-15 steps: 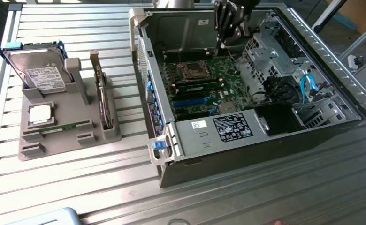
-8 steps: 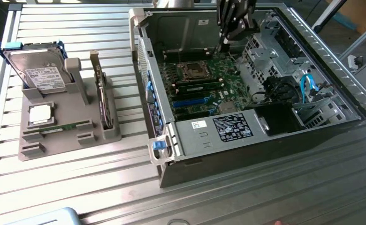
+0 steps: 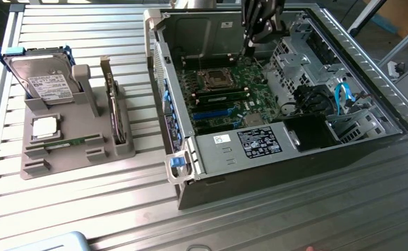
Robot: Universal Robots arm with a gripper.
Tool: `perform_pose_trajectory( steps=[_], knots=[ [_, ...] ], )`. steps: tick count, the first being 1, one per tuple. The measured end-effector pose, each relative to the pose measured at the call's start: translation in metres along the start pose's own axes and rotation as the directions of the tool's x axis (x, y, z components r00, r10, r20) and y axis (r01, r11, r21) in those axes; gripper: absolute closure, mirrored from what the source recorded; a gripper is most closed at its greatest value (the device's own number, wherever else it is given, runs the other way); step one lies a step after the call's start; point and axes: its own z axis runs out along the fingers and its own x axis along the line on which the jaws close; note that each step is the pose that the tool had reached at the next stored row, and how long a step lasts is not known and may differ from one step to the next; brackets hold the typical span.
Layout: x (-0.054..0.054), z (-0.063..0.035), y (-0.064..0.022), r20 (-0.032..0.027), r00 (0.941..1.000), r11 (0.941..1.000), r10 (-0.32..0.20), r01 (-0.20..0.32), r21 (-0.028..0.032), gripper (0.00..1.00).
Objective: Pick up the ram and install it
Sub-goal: 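Press down the ram until it locks into place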
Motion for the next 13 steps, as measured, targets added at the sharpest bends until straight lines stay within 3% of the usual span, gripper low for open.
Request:
perform_pose_trajectory(
  steps=[1,2,11,13],
  knots=[
    [0.0,-0.0002,0.0,0.0097,1.0,1.0,0.0,0.0,-0.0003,0.9],
    [0.0,-0.0005,0.0,0.0125,0.9999,1.0,0.0,0.0,-0.0003,0.9],
    [0.0005,-0.0076,-0.0048,0.015,0.9999,1.0,0.0,0.0,-0.0002,0.9],
    [0.0006,-0.0078,-0.0049,0.0127,0.9999,1.0,0.0,0.0,-0.0003,0.9]
  ],
)
